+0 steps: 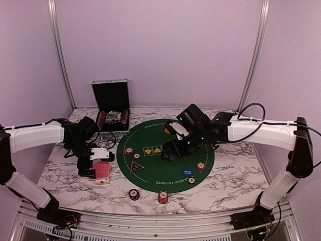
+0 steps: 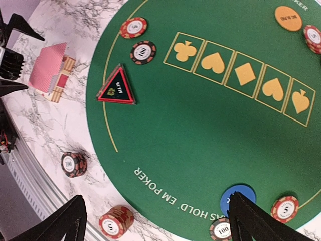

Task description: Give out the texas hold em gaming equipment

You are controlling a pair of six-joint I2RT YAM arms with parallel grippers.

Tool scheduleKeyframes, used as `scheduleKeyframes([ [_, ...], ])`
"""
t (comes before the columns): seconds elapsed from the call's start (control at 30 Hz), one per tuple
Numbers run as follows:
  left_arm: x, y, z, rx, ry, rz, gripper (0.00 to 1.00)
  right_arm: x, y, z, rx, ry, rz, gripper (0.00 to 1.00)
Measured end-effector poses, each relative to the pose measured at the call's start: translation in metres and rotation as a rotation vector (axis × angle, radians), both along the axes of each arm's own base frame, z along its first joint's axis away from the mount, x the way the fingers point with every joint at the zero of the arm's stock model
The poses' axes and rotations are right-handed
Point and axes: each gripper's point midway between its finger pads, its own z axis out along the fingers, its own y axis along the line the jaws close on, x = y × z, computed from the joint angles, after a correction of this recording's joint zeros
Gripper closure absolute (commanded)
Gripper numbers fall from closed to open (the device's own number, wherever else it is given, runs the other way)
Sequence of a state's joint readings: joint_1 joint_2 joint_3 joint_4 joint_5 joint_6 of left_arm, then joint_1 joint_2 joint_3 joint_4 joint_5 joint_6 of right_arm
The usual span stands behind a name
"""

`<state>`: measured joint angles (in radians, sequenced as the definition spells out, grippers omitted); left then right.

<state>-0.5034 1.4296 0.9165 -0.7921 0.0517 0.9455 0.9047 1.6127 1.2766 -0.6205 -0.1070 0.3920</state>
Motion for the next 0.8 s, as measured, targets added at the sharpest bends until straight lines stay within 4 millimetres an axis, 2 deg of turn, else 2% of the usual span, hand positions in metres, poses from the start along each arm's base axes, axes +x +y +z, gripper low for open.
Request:
scheduleKeyframes([
  [0.13,0.003,-0.003,0.006,-0.013,-0.010,0.002,0.01,-0.004,0.019,0.003,0.079,0.029,0.044,0.09],
  [0.2,0.000,-0.003,0.007,-0.019,0.002,0.000,0.01,-0.006,0.035,0.000,0.137,0.065,0.079,0.13],
  [0.43,-0.007,-0.001,0.008,-0.051,0.055,0.019,0.01,0.002,0.099,-0.030,0.261,0.196,0.183,0.19],
  [0.57,0.006,0.003,0.018,-0.087,0.060,0.059,0.01,0.007,0.114,-0.037,0.289,0.212,0.204,0.19],
  [0.7,0.026,-0.001,0.028,-0.137,0.062,0.073,0.01,0.009,0.122,-0.029,0.329,0.207,0.214,0.20],
  [0.8,0.030,-0.004,0.027,-0.152,0.076,0.065,0.01,0.010,0.129,-0.023,0.360,0.200,0.219,0.24],
])
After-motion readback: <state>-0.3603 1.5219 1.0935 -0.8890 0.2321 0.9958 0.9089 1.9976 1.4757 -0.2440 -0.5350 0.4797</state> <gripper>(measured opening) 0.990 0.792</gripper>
